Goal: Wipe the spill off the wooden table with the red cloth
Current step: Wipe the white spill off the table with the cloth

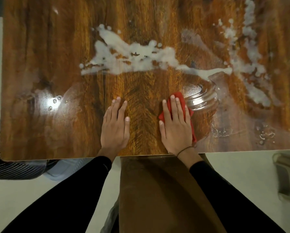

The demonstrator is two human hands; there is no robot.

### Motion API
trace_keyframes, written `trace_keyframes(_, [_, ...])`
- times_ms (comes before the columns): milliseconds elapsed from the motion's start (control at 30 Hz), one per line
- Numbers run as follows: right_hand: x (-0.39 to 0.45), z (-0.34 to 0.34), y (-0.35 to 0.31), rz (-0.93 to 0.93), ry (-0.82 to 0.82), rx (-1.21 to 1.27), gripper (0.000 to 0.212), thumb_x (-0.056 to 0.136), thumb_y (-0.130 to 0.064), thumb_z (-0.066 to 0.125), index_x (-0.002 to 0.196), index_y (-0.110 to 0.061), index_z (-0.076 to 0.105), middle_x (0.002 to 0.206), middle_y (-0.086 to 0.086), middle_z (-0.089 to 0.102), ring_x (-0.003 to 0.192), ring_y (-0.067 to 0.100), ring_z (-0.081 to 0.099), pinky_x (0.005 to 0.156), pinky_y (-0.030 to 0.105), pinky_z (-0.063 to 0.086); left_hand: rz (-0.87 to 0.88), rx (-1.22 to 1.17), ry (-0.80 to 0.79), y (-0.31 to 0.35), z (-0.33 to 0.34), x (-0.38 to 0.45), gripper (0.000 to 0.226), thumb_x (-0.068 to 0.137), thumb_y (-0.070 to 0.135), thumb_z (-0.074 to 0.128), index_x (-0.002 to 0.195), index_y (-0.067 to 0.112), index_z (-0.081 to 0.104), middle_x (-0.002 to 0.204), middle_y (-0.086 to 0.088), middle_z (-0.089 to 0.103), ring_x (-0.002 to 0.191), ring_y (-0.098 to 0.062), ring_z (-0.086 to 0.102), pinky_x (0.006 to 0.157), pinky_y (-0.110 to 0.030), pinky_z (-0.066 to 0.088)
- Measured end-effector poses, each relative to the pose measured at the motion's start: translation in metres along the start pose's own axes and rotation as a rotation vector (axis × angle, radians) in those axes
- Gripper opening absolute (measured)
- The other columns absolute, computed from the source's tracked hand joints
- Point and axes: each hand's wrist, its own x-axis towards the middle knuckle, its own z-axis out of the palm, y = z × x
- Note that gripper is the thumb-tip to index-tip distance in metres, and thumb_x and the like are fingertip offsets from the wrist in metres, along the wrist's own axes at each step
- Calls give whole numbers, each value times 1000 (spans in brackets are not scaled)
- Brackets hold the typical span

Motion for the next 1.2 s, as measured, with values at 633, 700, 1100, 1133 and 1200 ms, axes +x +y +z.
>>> trace_keyframes(633, [11, -43, 116, 170, -40, -18, 69, 117, -50, 26, 179, -22, 19, 188, 7, 10, 175, 27, 5, 141, 55, 7, 0, 20, -56, 0, -1, -1, 62, 116, 41, 29, 170, 10, 35, 181, -14, 24, 169, -32, 20, 137, -50, 17])
trace_keyframes(700, [40, -43, 97, 141, -42, -42, 70, 116, -48, 30, 179, -20, 19, 188, 8, 9, 175, 28, 6, 141, 55, 5, 5, 16, -48, 0, 1, -2, 62, 116, 42, 29, 170, 12, 34, 181, -14, 24, 169, -32, 20, 136, -50, 17])
trace_keyframes(1100, [-34, -40, 121, -306, -141, -61, 71, 118, -51, 27, 181, -25, 8, 189, 5, -1, 175, 25, -3, 141, 54, 8, -30, 16, -58, 72, 15, -8, 60, 114, 38, 33, 168, 9, 37, 180, -12, 25, 168, -29, 22, 137, -33, -5])
trace_keyframes(1133, [-34, -46, 140, -235, -135, -48, 71, 118, -52, 27, 181, -26, 9, 189, 4, -1, 175, 24, -2, 141, 54, 7, -38, -22, -76, 95, 22, -7, 62, 114, 39, 32, 168, 9, 35, 181, -12, 23, 169, -28, 19, 139, -39, 1])
trace_keyframes(1200, [-20, -57, 174, -104, -110, -36, 70, 117, -52, 27, 181, -26, 12, 189, 4, 3, 175, 25, 2, 141, 48, -4, -53, -61, -87, 130, 37, -5, 66, 114, 43, 30, 170, 8, 31, 182, -13, 21, 170, -27, 17, 139, -46, 10])
